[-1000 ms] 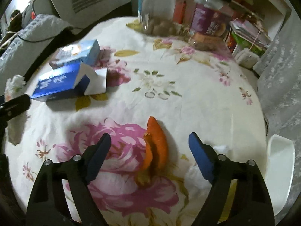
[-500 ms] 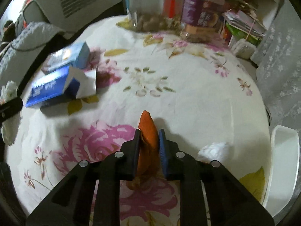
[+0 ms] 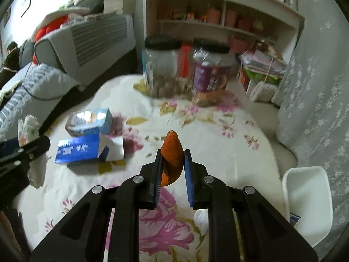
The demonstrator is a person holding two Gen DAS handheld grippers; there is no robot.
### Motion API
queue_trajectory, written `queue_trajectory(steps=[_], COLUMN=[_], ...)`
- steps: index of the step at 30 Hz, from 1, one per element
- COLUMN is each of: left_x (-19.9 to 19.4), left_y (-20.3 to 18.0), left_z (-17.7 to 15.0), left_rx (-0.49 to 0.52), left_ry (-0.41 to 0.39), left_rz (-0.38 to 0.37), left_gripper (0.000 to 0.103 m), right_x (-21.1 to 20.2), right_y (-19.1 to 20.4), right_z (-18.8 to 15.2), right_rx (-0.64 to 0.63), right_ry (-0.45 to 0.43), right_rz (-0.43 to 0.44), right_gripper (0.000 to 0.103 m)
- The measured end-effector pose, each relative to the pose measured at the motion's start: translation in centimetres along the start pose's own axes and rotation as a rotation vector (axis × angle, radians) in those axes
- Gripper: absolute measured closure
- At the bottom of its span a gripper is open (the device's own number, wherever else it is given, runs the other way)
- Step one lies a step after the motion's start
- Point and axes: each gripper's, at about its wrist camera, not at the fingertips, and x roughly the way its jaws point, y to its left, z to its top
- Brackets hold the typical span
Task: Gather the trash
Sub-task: 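Carry the tissue and orange peel in both grippers to the white bin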
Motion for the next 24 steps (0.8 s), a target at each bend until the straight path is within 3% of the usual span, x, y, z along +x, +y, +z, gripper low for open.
queue_trajectory(steps=[7, 24], left_x=[-1.5, -4.0], left_y=[-1.1, -6.2], left_z=[0.2, -0.5], left_rx=[-0.01, 0.078], left_ry=[-0.048, -0.112], left_rz=[-0.011, -0.048], left_gripper=[0.059, 0.059], right_x=[-2.3, -6.0], right_y=[-1.4, -6.8], right_z=[0.5, 0.0], right_rx=[0.02, 0.118], right_ry=[-0.07, -0.129], right_rz=[-0.022, -0.065], right_gripper=[0.085, 0.085])
